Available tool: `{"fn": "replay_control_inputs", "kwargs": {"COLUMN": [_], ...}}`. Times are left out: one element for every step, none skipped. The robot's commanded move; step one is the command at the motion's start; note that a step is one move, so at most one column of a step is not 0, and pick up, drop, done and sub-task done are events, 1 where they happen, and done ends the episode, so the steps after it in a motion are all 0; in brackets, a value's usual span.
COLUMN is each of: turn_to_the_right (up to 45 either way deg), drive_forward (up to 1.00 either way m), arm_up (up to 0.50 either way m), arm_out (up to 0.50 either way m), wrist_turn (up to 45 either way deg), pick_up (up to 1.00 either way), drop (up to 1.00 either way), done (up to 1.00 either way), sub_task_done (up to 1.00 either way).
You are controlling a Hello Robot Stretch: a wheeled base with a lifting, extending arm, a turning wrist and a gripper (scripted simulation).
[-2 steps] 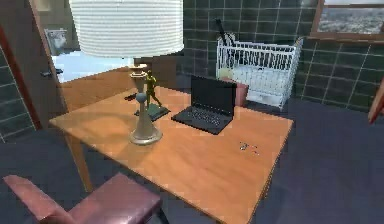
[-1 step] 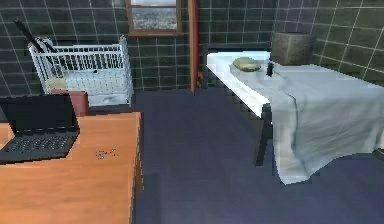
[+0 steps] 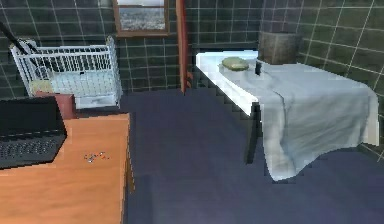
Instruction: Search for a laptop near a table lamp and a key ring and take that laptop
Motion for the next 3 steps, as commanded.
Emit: {"fn": "replay_control_inputs", "kwargs": {"turn_to_the_right": [0.0,-9.0,-3.0], "drive_forward": [0.40,0.00,0.00], "arm_up": [0.00,0.00,0.00], "arm_out": [0.00,0.00,0.00], "wrist_turn": [0.0,0.0,0.0], "pick_up": [0.00,0.00,0.00], "drop": [0.00,0.00,0.00], "done": [0.00,0.00,0.00], "sub_task_done": [0.00,0.00,0.00]}}
